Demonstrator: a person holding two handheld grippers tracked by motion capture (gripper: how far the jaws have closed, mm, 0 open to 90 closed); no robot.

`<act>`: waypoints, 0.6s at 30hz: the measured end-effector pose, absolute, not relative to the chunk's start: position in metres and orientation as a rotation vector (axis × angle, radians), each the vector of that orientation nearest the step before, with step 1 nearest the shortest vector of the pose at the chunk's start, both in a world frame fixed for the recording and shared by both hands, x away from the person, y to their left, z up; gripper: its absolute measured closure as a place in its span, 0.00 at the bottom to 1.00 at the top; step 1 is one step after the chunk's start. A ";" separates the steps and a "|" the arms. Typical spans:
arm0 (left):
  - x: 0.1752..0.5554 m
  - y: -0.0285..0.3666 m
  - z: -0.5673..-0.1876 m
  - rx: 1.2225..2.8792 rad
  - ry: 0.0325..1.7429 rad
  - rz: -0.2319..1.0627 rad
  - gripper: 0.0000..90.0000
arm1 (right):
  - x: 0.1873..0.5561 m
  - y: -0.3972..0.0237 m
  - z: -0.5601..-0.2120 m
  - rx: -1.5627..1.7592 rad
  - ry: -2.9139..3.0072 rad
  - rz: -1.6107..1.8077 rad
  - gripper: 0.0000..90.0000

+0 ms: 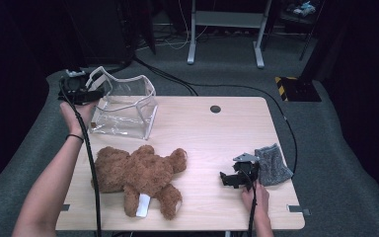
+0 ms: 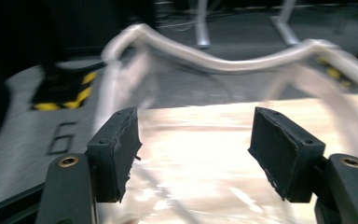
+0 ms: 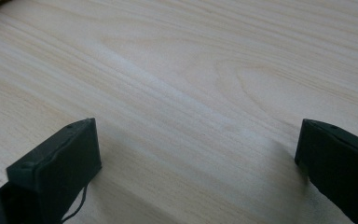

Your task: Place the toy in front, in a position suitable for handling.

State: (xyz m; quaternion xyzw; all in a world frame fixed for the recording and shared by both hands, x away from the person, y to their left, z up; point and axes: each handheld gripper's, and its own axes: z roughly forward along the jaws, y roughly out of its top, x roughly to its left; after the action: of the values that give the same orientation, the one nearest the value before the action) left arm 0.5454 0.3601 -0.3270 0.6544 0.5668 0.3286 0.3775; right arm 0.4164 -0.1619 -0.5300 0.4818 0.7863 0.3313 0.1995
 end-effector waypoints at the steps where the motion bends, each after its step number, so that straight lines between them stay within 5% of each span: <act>1: 0.543 0.352 -0.326 1.693 1.424 0.823 0.35 | 0.416 -0.162 -0.530 1.346 2.198 0.927 0.00; 15: 0.537 0.266 -0.338 1.908 1.196 0.745 0.32 | 0.416 -0.161 -0.530 1.358 2.187 0.927 0.00; 18: 0.544 0.260 -0.345 1.964 1.204 0.746 0.39 | 0.416 -0.161 -0.530 1.357 2.188 0.927 0.00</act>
State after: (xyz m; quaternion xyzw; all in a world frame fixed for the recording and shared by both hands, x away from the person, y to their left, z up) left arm 0.5439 0.2601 -0.3455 0.7592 0.4652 0.2885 0.3522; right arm 0.4156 -0.1610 -0.5301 0.4859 0.7832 0.3317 0.2011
